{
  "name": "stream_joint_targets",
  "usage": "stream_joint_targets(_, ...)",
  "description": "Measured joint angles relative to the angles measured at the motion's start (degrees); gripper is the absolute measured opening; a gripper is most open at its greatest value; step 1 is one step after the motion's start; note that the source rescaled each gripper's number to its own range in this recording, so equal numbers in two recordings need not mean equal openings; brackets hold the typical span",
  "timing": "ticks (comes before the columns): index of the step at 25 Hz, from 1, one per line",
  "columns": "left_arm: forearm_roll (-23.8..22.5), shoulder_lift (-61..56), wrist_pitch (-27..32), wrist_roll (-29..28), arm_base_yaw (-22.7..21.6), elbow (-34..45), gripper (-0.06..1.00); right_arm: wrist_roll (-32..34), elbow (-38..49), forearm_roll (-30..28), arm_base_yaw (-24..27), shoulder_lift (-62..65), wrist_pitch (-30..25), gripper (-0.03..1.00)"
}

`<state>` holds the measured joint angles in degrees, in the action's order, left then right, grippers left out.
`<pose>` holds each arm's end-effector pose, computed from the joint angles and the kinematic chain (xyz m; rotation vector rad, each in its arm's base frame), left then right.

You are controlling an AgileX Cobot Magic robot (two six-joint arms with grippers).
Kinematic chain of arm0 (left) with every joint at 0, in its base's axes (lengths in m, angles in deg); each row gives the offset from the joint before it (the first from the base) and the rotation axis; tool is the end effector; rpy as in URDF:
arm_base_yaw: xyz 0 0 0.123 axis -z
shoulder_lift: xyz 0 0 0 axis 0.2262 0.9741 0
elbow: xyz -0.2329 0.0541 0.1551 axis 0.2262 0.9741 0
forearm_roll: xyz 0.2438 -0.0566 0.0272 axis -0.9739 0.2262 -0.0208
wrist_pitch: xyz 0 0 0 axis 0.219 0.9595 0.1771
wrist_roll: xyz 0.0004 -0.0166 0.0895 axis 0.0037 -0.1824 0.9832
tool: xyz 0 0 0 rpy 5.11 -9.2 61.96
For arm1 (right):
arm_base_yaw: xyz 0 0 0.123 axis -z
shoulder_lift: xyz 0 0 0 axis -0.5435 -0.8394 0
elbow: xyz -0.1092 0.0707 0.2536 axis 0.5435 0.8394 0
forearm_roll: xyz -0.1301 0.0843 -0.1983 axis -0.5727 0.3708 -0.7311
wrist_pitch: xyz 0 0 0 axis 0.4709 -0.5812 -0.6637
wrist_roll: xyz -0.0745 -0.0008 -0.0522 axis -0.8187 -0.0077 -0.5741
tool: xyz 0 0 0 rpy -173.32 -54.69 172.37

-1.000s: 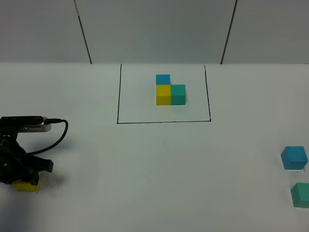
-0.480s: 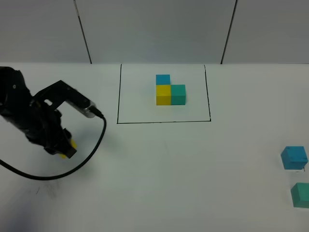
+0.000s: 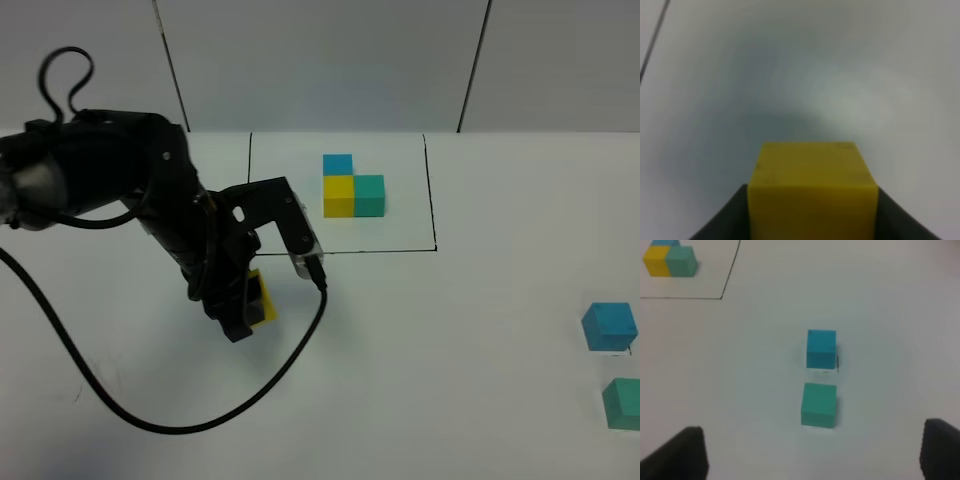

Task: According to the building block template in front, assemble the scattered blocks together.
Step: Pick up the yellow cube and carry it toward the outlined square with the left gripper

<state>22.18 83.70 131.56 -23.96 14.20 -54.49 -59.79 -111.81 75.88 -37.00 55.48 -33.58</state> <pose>0.3373 -0.1890 0.1933 1.6397 2.2936 -0.1503 -0.0067 -0.0014 0.2775 -0.0884 2.0395 0.0197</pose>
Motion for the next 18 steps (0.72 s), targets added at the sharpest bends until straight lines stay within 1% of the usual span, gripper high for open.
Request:
stream_joint_targets(5, -1.7, 4.5, 0.2, 0.4, 5.4, -4.8, 0.00, 0.0, 0.0, 0.0, 0.0, 0.0, 0.0, 0.73)
stream_joint_targets(9, -3.7, 7.8, 1.3, 0.4, 8.7, -8.5, 0.00, 0.0, 0.0, 0.0, 0.0, 0.0, 0.0, 0.73)
stream_joint_targets(11, -5.4, 9.4, 2.6, 0.4, 10.0, -10.1, 0.00, 0.0, 0.0, 0.0, 0.0, 0.0, 0.0, 0.73)
stream_joint_targets(15, -7.5, 11.5, 3.5, 0.5, 11.1, -10.8, 0.00, 0.0, 0.0, 0.0, 0.0, 0.0, 0.0, 0.73)
stream_joint_targets(18, -8.1, 12.6, 3.9, 0.5, 11.3, -10.8, 0.00, 0.0, 0.0, 0.0, 0.0, 0.0, 0.0, 0.73)
